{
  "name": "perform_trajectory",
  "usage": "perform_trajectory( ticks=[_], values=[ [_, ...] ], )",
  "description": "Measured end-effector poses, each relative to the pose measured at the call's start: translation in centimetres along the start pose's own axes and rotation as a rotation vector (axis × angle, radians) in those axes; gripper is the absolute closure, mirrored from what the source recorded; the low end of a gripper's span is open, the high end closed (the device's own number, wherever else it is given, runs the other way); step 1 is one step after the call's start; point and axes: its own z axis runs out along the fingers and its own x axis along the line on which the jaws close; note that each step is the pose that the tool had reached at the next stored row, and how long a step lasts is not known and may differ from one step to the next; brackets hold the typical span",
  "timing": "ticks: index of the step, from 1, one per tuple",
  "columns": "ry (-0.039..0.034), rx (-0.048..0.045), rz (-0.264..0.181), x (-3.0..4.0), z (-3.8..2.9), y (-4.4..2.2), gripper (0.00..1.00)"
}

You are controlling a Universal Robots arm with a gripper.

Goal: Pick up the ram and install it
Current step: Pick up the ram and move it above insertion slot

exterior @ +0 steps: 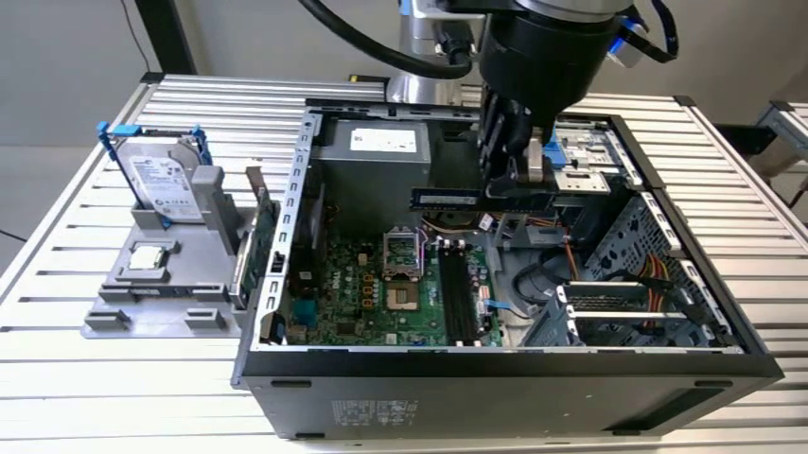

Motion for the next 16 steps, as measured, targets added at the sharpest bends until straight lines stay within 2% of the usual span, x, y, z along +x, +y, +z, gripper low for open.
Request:
perform_trajectory(
  ticks=[8, 16],
  values=[
    [-0.0002, -0.0003, 0.006, 0.0, -0.04, -1.89, 1.0],
    [-0.0012, 0.0003, 0.05, -0.05, -0.06, -2.58, 1.0]
  ],
)
